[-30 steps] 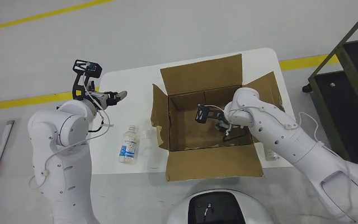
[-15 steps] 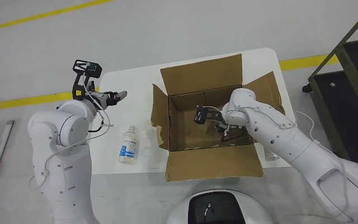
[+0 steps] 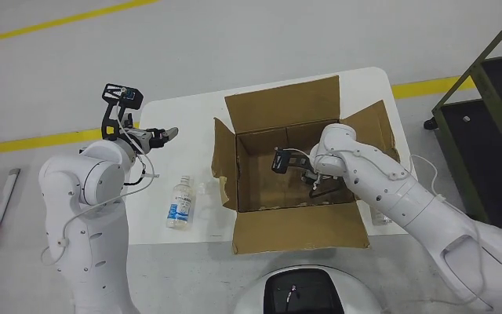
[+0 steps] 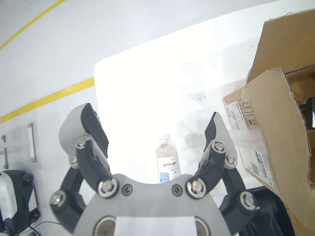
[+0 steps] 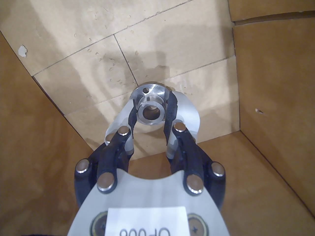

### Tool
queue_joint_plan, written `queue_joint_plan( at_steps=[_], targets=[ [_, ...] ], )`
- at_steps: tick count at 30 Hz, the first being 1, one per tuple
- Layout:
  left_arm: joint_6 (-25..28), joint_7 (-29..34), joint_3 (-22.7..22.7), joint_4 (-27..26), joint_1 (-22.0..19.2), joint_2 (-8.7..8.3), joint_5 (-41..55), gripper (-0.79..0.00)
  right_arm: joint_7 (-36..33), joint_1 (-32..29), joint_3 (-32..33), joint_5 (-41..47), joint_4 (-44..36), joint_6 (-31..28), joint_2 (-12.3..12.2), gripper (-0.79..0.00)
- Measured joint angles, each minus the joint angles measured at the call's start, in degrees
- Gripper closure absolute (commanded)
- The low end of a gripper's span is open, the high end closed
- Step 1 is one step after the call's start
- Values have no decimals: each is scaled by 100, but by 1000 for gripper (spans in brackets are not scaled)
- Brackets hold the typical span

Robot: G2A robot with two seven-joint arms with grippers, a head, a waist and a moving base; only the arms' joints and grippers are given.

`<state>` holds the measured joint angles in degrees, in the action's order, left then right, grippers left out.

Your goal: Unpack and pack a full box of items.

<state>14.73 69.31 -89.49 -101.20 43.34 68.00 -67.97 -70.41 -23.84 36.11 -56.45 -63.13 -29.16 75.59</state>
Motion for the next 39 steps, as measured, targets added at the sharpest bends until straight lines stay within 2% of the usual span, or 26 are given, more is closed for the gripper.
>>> queue_joint_plan(
  at_steps=[5,13,16,17,23,29,35,39],
  targets=[
    [0,0,0,0,0,0,0,-785,-4,17,-40,-26,64,-9,34,-225],
    [0,0,0,0,0,0,0,-785,-7,45,-75,-30,174,-19,84,-222],
    [0,0,0,0,0,0,0,-785,-14,49,-80,-41,192,-35,96,-108],
    [0,0,0,0,0,0,0,-785,-16,49,-81,-45,196,-37,99,0],
    [0,0,0,0,0,0,0,-785,-30,41,-67,-118,187,14,108,0],
    [0,0,0,0,0,0,0,-785,47,-19,258,30,-11,129,18,0],
    [0,0,0,0,0,0,0,-785,57,-283,897,194,-552,275,-214,0],
    [0,0,0,0,0,0,0,-785,339,-756,1722,580,-1273,353,-464,0]
  ],
)
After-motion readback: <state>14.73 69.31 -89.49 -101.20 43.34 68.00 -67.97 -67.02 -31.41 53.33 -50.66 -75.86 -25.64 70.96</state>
